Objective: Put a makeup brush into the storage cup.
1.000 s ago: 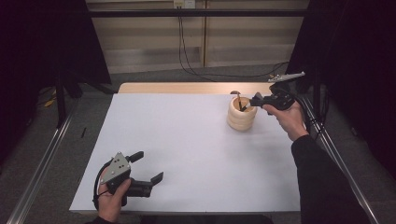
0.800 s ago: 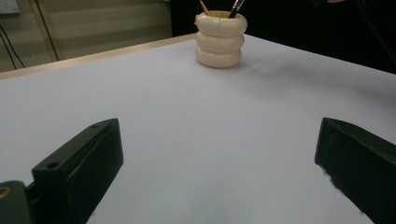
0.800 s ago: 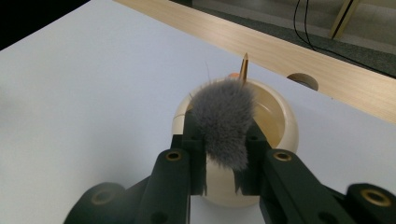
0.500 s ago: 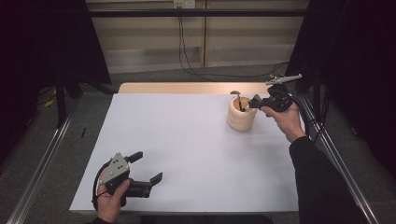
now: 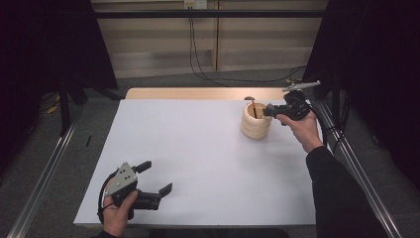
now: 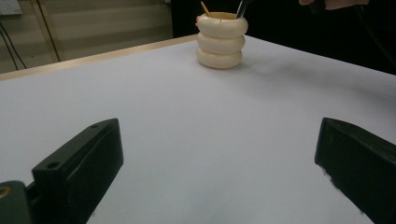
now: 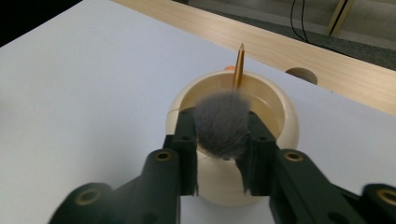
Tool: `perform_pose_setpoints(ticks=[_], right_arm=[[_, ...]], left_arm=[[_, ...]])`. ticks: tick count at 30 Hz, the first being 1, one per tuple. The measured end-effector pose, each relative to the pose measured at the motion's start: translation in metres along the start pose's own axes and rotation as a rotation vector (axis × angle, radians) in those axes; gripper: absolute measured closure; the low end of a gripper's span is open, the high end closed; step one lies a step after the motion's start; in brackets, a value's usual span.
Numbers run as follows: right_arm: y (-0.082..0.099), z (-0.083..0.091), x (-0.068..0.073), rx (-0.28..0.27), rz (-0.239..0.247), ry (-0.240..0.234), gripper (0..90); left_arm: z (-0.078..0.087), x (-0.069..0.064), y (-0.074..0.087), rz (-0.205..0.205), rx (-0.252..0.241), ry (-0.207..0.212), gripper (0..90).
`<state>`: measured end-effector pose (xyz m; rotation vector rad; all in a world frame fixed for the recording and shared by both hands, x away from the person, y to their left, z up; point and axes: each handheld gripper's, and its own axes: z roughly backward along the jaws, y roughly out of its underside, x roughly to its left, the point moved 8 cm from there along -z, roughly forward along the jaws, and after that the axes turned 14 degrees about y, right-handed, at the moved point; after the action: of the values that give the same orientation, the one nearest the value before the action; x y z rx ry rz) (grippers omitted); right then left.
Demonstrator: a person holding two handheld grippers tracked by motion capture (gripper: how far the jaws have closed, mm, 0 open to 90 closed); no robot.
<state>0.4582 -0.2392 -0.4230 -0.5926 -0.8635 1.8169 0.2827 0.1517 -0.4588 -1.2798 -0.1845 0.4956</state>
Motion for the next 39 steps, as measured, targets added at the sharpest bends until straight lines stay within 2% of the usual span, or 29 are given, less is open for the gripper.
perform_pose_setpoints(ticks=[5,6,11,14,15,18,21,23,26,30,34,39], right_arm=[[0.0,0.001,-0.001,-0.016,-0.001,0.008,48.4],[-0.001,0.001,-0.001,-0.022,-0.003,0.015,43.3],[-0.001,0.001,-0.002,-0.053,-0.025,0.031,18.8],[-0.001,0.001,-0.002,-0.064,-0.04,0.034,8.5],[-0.001,0.001,-0.002,-0.066,-0.047,0.037,4.9],[-0.003,0.003,-0.001,-0.089,-0.048,0.048,1.4],[-0.004,0.006,-0.001,-0.106,-0.066,0.052,2.0],[-0.003,0.007,0.0,-0.118,-0.057,0.043,1.6],[0.0,0.008,0.0,-0.129,-0.068,0.043,3.1],[0.007,0.011,0.0,-0.146,-0.063,0.087,3.3],[0.012,0.015,0.001,-0.167,-0.078,0.081,2.8],[0.016,0.022,0.006,-0.188,-0.073,0.068,2.1]], left_arm=[[0.0,0.0,0.0,0.011,-0.004,0.0,1.1],[0.001,0.001,0.0,0.012,-0.003,-0.012,1.2],[0.001,0.002,0.0,0.015,-0.002,-0.004,1.2],[0.001,0.002,0.0,0.019,-0.011,0.002,1.1],[0.002,0.002,0.0,0.018,-0.007,-0.011,1.1],[0.003,0.002,0.0,0.024,-0.011,-0.008,1.2],[0.004,0.003,-0.001,0.024,-0.015,-0.011,1.2],[0.005,0.003,-0.001,0.027,-0.016,-0.013,1.2],[0.006,0.003,-0.001,0.023,-0.024,-0.015,1.2],[0.007,0.004,-0.001,0.027,-0.026,-0.016,1.2],[0.007,0.005,-0.001,0.025,-0.024,-0.019,1.2],[0.007,0.005,-0.001,0.031,-0.026,-0.028,1.2]])
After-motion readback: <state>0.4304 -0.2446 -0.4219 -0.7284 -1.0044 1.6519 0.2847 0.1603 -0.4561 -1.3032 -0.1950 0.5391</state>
